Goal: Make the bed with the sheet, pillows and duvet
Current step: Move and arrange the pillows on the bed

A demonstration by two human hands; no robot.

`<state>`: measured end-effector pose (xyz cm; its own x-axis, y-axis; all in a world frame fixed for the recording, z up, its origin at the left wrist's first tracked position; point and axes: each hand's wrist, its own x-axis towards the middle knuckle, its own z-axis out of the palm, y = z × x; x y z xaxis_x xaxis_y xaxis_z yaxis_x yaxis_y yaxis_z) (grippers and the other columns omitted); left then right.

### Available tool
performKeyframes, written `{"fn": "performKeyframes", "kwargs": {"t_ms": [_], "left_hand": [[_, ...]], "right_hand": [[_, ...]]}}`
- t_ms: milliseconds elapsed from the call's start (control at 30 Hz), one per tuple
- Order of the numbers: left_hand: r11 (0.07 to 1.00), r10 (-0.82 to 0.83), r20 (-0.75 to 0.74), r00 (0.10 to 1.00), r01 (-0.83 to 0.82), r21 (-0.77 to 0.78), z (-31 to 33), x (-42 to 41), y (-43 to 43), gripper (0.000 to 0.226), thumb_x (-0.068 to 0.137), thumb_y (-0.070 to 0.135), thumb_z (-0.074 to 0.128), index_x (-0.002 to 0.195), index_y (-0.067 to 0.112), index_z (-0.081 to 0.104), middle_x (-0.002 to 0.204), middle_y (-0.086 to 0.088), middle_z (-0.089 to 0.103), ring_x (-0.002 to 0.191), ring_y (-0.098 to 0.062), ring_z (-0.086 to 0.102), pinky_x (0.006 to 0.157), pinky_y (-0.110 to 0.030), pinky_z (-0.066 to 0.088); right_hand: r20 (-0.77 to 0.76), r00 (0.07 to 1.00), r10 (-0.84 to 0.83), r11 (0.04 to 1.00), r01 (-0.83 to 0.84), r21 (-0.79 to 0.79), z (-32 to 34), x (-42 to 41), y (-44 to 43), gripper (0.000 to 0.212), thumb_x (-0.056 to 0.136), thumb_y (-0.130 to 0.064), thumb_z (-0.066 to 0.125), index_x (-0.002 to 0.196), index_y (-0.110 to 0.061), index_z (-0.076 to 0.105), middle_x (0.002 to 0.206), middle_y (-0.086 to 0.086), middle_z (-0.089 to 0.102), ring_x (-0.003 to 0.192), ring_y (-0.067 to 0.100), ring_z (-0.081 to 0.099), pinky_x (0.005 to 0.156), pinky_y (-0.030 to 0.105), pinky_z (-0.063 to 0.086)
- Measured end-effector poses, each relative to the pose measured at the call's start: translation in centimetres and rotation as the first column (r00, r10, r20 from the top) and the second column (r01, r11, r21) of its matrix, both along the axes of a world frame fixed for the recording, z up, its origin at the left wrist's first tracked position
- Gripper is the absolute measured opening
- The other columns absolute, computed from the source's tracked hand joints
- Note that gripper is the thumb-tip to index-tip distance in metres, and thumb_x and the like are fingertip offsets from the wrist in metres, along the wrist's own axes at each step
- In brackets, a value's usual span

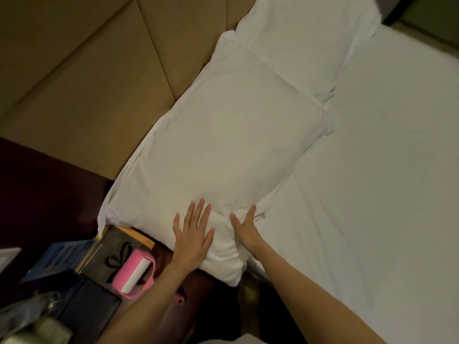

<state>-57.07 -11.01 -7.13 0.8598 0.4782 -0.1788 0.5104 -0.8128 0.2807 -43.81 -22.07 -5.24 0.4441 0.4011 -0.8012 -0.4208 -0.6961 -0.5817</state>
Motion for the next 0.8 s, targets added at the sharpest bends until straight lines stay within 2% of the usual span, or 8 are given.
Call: {"fn": "performKeyframes", "kwargs": {"t_ms": [133,267,333,400,500,667,733,800], "left_hand": [[1.000,0.027,-0.008,1.000,-0.028,-0.007,0.7,1.4,0.1,0.061,0.092,0.039,0.032,0.150,0.022,0.022,0.159,0.003,0.017,0.145,-0.016,0.014,0.113,-0.044,0.006],[1.000,0.012,-0.002,1.000,-0.012,-0.029,1.6,2.5,0.3,0.061,0.090,0.036,0.034,0.149,0.021,0.027,0.158,0.003,0.018,0.145,-0.015,0.012,0.112,-0.041,0.006],[0.999,0.003,0.010,1.000,-0.003,-0.038,2.0,3.0,0.5,0.061,0.088,0.034,0.034,0.147,0.019,0.032,0.157,0.002,0.021,0.144,-0.014,0.012,0.112,-0.040,0.009],[0.999,-0.001,0.021,1.000,0.002,-0.049,2.4,3.2,0.6,0.061,0.086,0.032,0.033,0.145,0.016,0.036,0.156,0.000,0.025,0.143,-0.015,0.014,0.112,-0.042,0.016],[0.997,0.026,0.035,0.999,-0.024,-0.070,3.0,3.5,0.5,0.062,0.085,0.033,0.030,0.144,0.015,0.038,0.156,0.000,0.025,0.143,-0.013,0.014,0.111,-0.046,0.024],[0.953,0.265,0.019,0.964,-0.259,-0.157,2.3,2.6,-2.1,0.071,0.085,0.049,0.030,0.150,0.020,0.024,0.160,0.003,0.009,0.145,-0.013,0.004,0.113,-0.046,0.012],[0.853,0.494,0.020,0.869,-0.480,-0.205,1.8,1.8,-4.1,0.076,0.087,0.050,0.048,0.151,0.020,0.020,0.160,-0.003,0.007,0.146,-0.021,0.007,0.112,-0.050,0.015],[0.638,0.747,0.012,0.664,-0.713,-0.291,1.7,1.6,-5.9,0.088,0.083,0.045,0.066,0.151,0.018,0.016,0.159,-0.009,0.007,0.144,-0.030,0.012,0.110,-0.054,0.020]], "right_hand": [[-0.065,0.993,0.095,0.995,-0.098,-0.033,0.7,1.3,-1.4,0.090,0.095,-0.050,0.044,0.148,-0.023,-0.024,0.155,0.011,0.025,0.136,0.027,0.037,0.113,0.030,0.029],[-0.023,0.992,0.125,0.992,-0.125,-0.028,0.9,3.4,-2.8,0.074,0.091,-0.039,0.053,0.151,-0.024,0.013,0.147,0.006,0.040,0.128,0.027,0.045,0.108,0.036,0.037],[0.018,0.999,0.042,0.993,-0.040,-0.107,0.9,4.1,-3.3,0.058,0.088,-0.032,0.052,0.142,-0.017,0.037,0.140,0.009,0.048,0.122,0.029,0.051,0.105,0.039,0.042],[0.075,0.997,-0.032,0.986,0.044,-0.159,0.6,4.5,-3.6,0.031,0.085,-0.025,0.051,0.112,-0.012,0.059,0.124,0.015,0.060,0.109,0.030,0.058,0.098,0.040,0.047],[0.146,0.986,-0.075,0.982,0.099,-0.161,1.2,5.6,-4.1,0.013,0.087,-0.018,0.051,0.092,-0.010,0.060,0.109,0.018,0.065,0.095,0.029,0.060,0.087,0.038,0.049],[0.136,0.962,-0.237,0.958,0.254,-0.133,0.8,8.3,-4.7,0.040,0.087,-0.025,0.056,0.123,-0.009,0.048,0.119,0.014,0.057,0.103,0.032,0.059,0.089,0.041,0.050],[0.034,0.959,-0.283,0.952,0.285,-0.116,0.5,8.9,-4.9,0.042,0.088,-0.031,0.057,0.124,-0.014,0.043,0.113,0.010,0.054,0.094,0.027,0.056,0.076,0.037,0.049],[-0.135,0.955,-0.264,0.963,0.252,-0.102,0.9,9.1,-5.0,0.039,0.090,-0.040,0.057,0.119,-0.022,0.039,0.101,0.004,0.048,0.085,0.021,0.049,0.072,0.033,0.043]]}}
